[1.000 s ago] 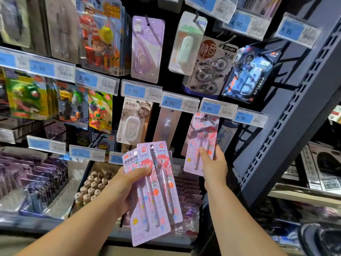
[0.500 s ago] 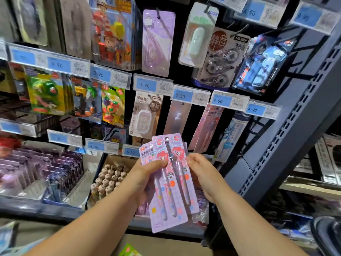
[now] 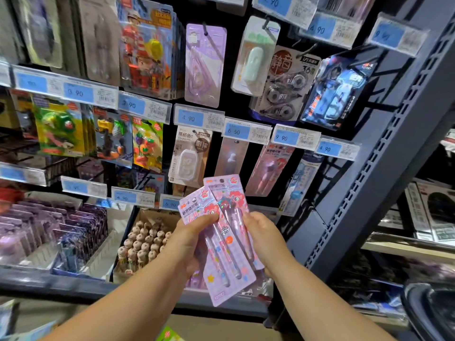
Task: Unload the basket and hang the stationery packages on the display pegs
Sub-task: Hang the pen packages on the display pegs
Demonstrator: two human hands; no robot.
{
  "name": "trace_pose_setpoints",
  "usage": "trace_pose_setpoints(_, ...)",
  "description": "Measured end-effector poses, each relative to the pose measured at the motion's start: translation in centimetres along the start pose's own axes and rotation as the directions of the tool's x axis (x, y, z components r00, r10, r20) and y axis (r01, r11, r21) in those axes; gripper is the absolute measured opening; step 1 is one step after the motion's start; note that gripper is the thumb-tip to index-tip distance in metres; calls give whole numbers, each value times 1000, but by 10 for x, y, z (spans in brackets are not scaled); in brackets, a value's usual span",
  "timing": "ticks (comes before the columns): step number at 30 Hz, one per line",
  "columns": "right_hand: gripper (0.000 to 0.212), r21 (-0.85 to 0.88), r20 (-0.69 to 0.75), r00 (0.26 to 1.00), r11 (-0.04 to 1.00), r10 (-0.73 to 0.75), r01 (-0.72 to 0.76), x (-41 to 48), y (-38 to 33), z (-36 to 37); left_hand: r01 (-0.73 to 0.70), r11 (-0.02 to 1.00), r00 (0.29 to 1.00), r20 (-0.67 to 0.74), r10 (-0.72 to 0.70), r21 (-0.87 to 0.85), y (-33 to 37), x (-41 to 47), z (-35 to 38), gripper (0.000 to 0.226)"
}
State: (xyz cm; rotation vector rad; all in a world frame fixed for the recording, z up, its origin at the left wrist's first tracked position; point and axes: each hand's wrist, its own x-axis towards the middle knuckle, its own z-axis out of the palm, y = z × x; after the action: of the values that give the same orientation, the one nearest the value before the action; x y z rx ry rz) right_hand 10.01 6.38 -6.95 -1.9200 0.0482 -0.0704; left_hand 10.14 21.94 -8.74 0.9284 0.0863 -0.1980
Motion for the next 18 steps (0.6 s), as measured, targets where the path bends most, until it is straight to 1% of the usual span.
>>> trace_pose_setpoints(2, 33, 28, -51, 999, 1000, -13, 15, 1, 0, -1, 9, 1000, 1000, 7, -9, -1, 0, -1, 1, 18)
trace_pose_setpoints(4, 34, 44, -81, 996, 999, -22, 26, 0, -1, -3, -7, 1000, 1000, 4, 7, 12, -1, -1, 2, 19)
trace_pose_setpoints(6, 32, 56, -94, 995, 998, -34, 39, 0, 0, -5, -40, 999, 999, -15, 41, 31, -3, -1, 3, 21)
trace_pose_setpoints(10, 24, 127, -167, 985, 990, -39, 60, 2, -2, -13, -86, 994, 994, -58, 90, 69, -2, 2, 3, 14)
trace_pose_setpoints(12, 23, 142, -191, 981, 988, -40, 68, 5, -1, -17, -97, 991, 992, -73, 104, 91, 0, 4, 2, 16)
trace_pose_setpoints(15, 22, 125, -160, 985, 989, -57, 77, 8, 4, -18, -108, 985, 990, -71, 118, 134, -1, 6, 3, 26)
trace_pose_setpoints(18, 19, 146, -38, 994, 984, -100, 105, 5, 4, -17, -135, 977, 988, -55, 145, 163, -2, 5, 7, 33)
